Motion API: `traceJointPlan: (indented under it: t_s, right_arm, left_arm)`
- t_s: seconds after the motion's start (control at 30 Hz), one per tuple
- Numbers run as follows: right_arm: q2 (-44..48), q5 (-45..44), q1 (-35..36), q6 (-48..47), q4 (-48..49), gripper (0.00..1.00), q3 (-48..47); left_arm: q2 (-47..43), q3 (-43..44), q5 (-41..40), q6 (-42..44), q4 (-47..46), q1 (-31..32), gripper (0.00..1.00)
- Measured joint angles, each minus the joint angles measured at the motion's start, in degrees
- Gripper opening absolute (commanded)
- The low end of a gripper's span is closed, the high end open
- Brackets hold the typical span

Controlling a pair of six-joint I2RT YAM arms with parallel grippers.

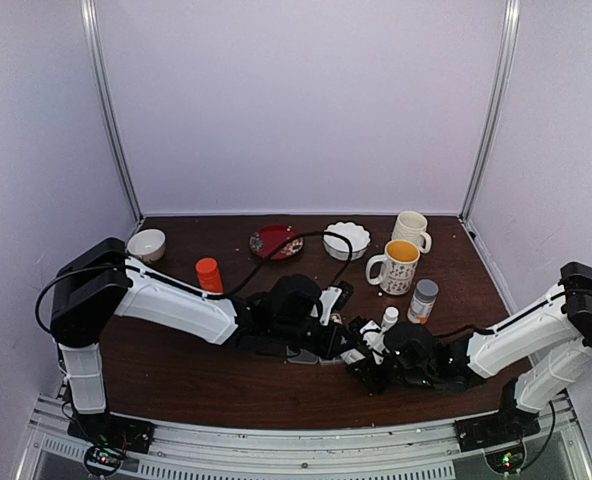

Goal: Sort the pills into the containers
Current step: Pour the pill into the compartment of the pill container.

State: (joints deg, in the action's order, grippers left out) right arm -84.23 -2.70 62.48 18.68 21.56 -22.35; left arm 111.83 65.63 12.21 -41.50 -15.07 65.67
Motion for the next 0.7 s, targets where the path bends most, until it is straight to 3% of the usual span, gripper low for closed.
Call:
traceJointPlan:
  t_s: [0.7]
  right_arm:
    - [0.00, 0.17, -0.15, 0.13, -1.07, 0.00, -0.66]
  left_arm:
    - [0.70, 0.28, -0.74, -0.52, 1.77, 0.98, 0.00]
